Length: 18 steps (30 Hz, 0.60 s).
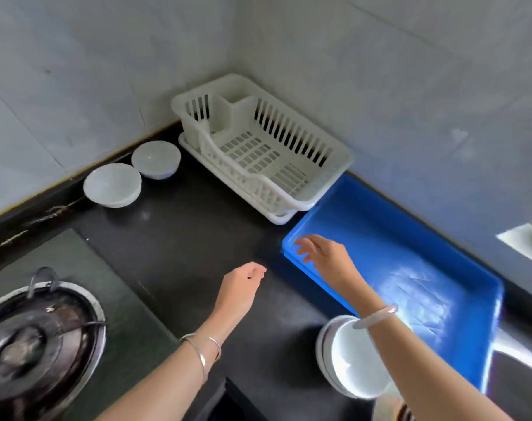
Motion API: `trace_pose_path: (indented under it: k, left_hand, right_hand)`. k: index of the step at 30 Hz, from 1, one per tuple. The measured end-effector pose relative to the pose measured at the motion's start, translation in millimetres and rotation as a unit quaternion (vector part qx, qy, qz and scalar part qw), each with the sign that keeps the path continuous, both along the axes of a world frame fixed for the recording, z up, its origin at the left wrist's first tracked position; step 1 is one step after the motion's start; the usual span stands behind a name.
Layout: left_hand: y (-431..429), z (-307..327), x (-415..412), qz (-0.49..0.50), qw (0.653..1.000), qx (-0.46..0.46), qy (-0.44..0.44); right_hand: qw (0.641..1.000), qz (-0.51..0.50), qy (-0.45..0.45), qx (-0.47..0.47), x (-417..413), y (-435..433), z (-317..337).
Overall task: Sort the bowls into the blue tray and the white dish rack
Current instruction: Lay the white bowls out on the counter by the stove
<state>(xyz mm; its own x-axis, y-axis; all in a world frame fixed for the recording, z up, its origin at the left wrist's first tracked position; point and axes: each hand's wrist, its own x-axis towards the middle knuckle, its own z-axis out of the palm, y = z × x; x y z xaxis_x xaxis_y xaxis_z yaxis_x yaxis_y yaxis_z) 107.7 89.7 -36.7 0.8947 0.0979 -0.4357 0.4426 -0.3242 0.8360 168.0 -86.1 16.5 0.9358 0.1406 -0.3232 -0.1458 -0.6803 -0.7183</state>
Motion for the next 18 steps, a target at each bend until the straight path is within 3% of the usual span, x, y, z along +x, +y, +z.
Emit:
trace_pose_path:
  k: [5, 8, 18]
  left_hand:
    - [-73, 8, -36, -0.132, 0.99, 0.04, -0.029]
    - [-99, 7, -55, -0.183, 0.981, 0.048, -0.042]
    - [-115, -1, -72, -0.174, 0.977, 0.102, -0.069]
  right_hand:
    - [0.985, -0.044, -0.02, -0.164, -76, -82, -5]
    - [0.973, -0.077, -0.023, -0.215, -117, -108, -10]
    - [0.943, -0.126, -0.006, -0.308, -158, -114, -18]
